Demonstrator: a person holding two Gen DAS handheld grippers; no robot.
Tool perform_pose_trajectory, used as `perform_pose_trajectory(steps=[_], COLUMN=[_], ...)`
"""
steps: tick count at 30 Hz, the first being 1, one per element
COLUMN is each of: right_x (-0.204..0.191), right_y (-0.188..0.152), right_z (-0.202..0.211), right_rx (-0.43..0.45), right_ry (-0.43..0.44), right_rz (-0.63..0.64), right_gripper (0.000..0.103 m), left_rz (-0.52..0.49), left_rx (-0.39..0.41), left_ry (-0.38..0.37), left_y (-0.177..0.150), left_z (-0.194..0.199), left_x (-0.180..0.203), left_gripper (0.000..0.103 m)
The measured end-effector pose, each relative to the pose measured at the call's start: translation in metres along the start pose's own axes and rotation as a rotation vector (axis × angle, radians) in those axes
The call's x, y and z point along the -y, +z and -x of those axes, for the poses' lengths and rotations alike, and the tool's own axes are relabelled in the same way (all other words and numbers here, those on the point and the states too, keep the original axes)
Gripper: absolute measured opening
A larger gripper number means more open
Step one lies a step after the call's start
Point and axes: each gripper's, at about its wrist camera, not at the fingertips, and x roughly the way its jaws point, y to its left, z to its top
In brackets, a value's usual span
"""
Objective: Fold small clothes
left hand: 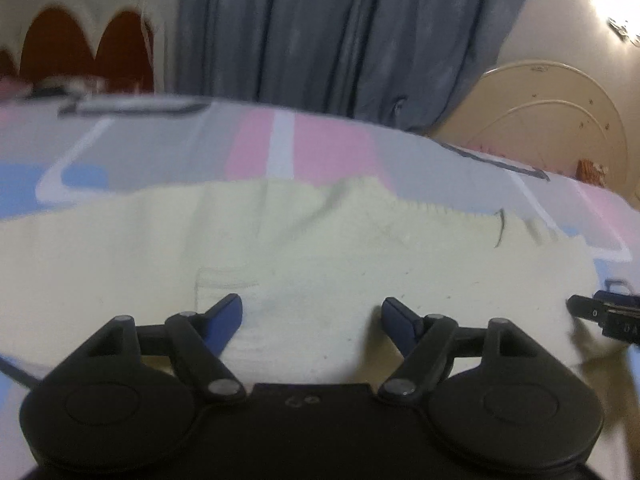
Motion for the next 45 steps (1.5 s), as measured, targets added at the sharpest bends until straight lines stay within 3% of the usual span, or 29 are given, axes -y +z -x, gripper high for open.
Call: perform_pose_trajectory(steps=[3,5,11,17,22,23,25,28,29,32,35,41,45], right_x=[0.000,-0.001,0.001,0.010,0.018,0.018,0.015,0.000,-0.004,-0.019,-0.032,-0.110,-0.166], right_y=[-0.004,-0.006,-0.008,0.014,0.039,0.045,0.048,0.034,0.030,0.025,0.027,0.035,0.037], right_z=[-0.005,-0.011,-0.018,-0.025,-0.015,-0.015,-0.013,-0.020,-0.023,-0.020,-0.011,-0.007,-0.010], right_rx=[0.003,-0.036,-0.064,-0.183,-0.104,-0.101,-0.080,-0.092,-0.103,-0.084,-0.075,-0.067,-0.067], right_ry=[-0.004,0.027,0.046,0.101,0.036,0.044,0.069,0.076,0.076,0.036,0.075,0.174,0.230], right_rz=[0.010,0.013,-0.003,0.037,0.054,0.049,-0.002,-0.057,-0.062,-0.031,-0.067,0.056,0.126], right_gripper=[0.067,0.103,0.103,0.103,0.103,0.103,0.101,0.073,0.071,0.071,0.071,0.071,0.071], left_rz=[-0.041,-0.062,-0.117,-0.010,0.035,0.052,0.073,0.087,0.091,0.107,0.156,0.307,0.353], left_rx=[-0.003,-0.002,-0.026,-0.152,-0.244,-0.243,-0.218,-0.172,-0.164,-0.131,-0.100,-0.103,-0.097], left_ry=[-0.006,-0.012,0.005,-0.009,-0.041,-0.037,-0.013,0.002,0.011,0.043,0.097,0.178,0.242], left_y=[-0.003,-0.004,-0.010,0.012,0.031,0.031,0.029,0.020,0.018,0.010,0.004,-0.008,-0.015], left_z=[-0.001,-0.002,-0.006,-0.012,-0.021,-0.021,-0.016,0.002,0.008,0.032,0.052,0.077,0.091], left_x=[0.004,0.007,0.018,0.010,0.001,0.001,0.001,-0.009,-0.015,-0.042,-0.075,-0.144,-0.176], left_gripper=[0.090,0.098,0.103,0.103,0.102,0.102,0.091,0.086,0.086,0.087,0.089,0.089,0.089])
